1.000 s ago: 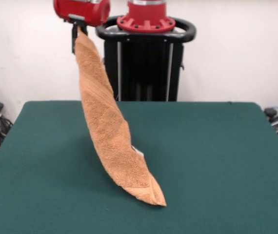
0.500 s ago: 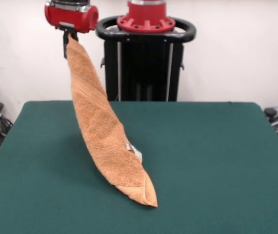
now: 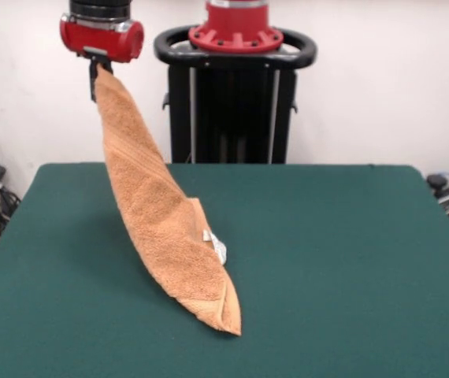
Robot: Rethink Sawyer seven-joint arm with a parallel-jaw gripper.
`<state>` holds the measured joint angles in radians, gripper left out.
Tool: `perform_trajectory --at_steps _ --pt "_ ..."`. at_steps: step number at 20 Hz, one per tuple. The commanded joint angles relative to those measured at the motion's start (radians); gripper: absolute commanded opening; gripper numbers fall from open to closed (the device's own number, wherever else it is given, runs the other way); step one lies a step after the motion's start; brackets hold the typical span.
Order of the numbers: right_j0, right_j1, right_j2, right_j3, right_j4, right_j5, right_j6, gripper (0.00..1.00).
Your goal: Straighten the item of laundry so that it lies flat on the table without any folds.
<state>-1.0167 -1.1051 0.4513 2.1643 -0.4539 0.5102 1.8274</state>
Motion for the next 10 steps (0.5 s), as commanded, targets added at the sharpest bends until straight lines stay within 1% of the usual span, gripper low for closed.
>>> perform_trajectory --at_steps 1,3,10 --pt "-0.031 0.036 0.122 0.067 -0.059 0.004 -0.188 0.00" --pt "-0.041 0.023 0.124 0.083 -0.071 0.012 -0.191 0.00" --pt "-0.045 0.042 0.138 0.065 -0.096 0.020 -0.168 0.00"
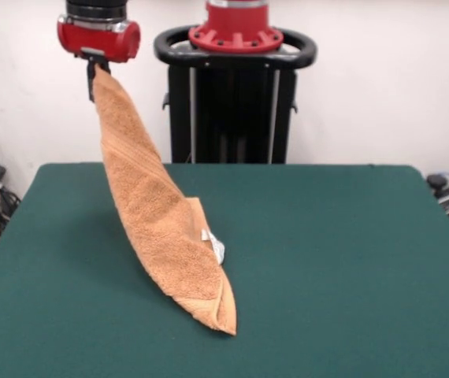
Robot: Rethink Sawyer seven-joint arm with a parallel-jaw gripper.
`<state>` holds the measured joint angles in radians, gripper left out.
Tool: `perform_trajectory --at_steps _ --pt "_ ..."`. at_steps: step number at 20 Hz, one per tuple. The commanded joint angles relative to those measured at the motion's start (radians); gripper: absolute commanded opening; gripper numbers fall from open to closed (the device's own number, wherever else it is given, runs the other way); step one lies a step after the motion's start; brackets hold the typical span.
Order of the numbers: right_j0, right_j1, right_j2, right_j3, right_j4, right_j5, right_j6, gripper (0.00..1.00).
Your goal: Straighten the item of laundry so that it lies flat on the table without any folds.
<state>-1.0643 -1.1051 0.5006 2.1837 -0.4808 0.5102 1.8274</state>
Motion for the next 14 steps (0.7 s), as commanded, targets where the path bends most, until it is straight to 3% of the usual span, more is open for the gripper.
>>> perform_trajectory --at_steps 1,8,9,14 --pt "0.001 0.041 0.092 0.046 -0.070 0.023 -0.167 0.00" --pt "-0.021 0.042 0.123 0.057 -0.080 -0.018 -0.158 0.00" --pt "-0.026 0.039 0.129 0.058 -0.083 -0.009 -0.161 1.00" --pt "-0.031 0.042 0.133 0.056 -0.075 0.028 -0.163 1.00"
